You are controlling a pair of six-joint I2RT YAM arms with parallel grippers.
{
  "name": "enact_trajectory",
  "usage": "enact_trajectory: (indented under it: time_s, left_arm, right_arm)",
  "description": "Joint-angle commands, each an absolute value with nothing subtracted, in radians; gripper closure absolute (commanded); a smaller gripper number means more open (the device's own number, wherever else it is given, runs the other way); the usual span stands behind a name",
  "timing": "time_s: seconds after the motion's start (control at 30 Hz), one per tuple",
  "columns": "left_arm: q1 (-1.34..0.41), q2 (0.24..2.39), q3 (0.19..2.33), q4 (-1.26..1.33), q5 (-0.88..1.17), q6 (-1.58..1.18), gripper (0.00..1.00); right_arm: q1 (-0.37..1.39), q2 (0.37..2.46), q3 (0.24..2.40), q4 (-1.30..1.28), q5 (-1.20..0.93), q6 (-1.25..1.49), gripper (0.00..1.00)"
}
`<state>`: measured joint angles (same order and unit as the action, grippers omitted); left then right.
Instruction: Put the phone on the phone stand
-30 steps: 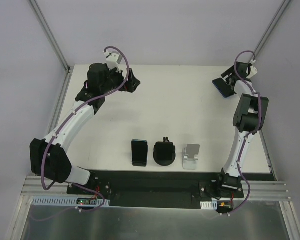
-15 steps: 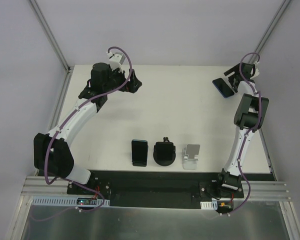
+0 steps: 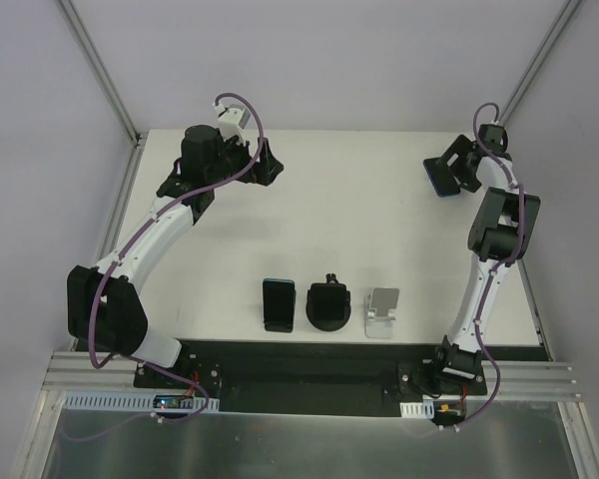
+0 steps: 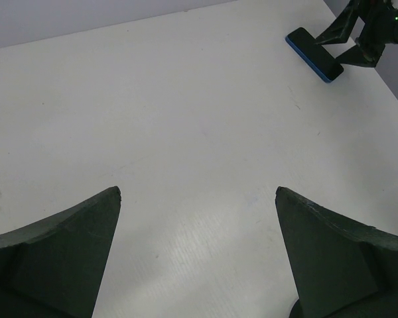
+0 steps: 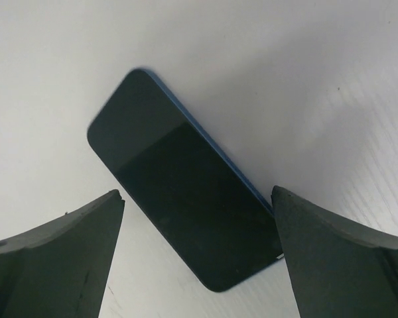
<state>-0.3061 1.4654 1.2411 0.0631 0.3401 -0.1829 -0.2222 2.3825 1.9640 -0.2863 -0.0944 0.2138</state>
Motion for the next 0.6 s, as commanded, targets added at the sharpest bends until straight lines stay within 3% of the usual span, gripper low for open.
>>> enact_trajectory:
  time_s: [0.0,0.23,0.57]
  left_arm:
    - [-0.301,1.427,1.264,0.098,0.371,-0.181,0.01]
    - [-0.301,1.436,1.266,0.101,0.376,-0.179,0.01]
    - [-0.301,1.451,1.269,0.1,0.373,-0.175,0.01]
  right_arm:
    - [-0.206,2.356,2.038,-0.534,-0.087,0.016,0.02]
    - [-0.198,2.442,2.215,-0.709,-0.132,-0.164,0.0]
    - [-0.104,2.513,2.324,-0.796,0.068,-0.296,0.03]
